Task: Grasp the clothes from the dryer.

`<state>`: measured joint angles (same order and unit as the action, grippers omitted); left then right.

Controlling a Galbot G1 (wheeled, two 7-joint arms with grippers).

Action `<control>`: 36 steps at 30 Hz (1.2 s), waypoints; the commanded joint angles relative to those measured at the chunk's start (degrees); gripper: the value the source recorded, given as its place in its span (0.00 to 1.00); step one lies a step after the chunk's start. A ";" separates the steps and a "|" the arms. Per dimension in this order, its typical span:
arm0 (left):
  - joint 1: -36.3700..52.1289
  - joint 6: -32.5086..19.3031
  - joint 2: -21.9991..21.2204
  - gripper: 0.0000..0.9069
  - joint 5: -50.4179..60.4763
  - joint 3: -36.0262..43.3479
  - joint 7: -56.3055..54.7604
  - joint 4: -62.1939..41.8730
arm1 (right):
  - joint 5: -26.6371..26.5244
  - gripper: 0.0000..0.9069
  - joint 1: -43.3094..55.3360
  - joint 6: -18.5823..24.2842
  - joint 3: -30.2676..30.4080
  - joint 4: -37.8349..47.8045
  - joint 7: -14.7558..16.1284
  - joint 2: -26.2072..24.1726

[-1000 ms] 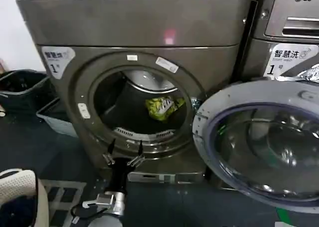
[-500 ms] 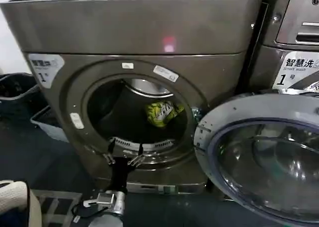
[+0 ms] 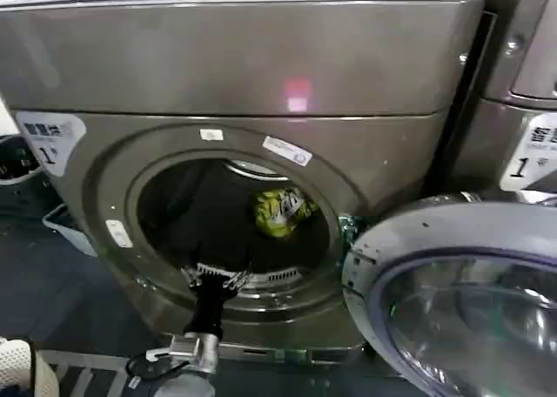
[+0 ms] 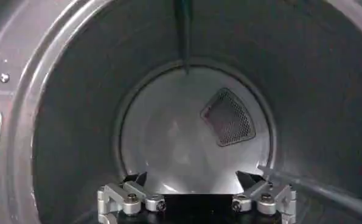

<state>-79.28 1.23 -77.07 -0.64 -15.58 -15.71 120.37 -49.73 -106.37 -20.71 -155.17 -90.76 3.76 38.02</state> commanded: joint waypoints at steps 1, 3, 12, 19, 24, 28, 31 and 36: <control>2.75 -0.06 -0.38 1.00 -0.50 0.00 0.07 -2.47 | 1.95 1.00 -0.62 0.09 -0.43 0.21 -0.20 -0.06; 4.28 0.04 -0.58 1.00 -0.94 -0.01 0.20 -3.61 | 3.20 1.00 -1.37 0.12 -1.08 0.52 -0.06 -0.23; 21.21 0.49 -2.19 1.00 -4.37 -0.46 1.61 -20.51 | 4.87 1.00 -3.70 1.42 -3.37 1.42 0.06 -0.46; 37.03 -1.73 -4.23 1.00 -4.82 -0.50 3.92 -37.80 | 5.16 1.00 -4.07 1.55 -4.07 1.77 0.73 -0.70; 45.16 -2.27 -6.05 1.00 -5.61 -0.65 6.13 -47.28 | 5.11 1.00 -4.08 1.54 -4.25 1.90 0.76 -0.77; 52.51 -2.70 -7.66 1.00 -5.22 -0.62 10.49 -57.98 | 5.04 1.00 -3.93 1.57 -4.22 1.98 0.79 -0.67; 57.75 -2.40 -8.48 1.00 -4.43 -0.29 15.00 -63.86 | 5.00 1.00 -3.93 1.58 -4.23 2.12 0.78 -0.67; 65.05 -2.54 -8.16 1.00 -0.85 1.64 28.23 -77.15 | 4.92 1.00 -3.99 1.64 -4.23 2.19 0.94 -0.59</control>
<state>-29.58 -0.45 -84.45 -4.51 -15.31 -3.19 66.06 -44.92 -110.29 -19.16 -159.34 -88.62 4.61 37.34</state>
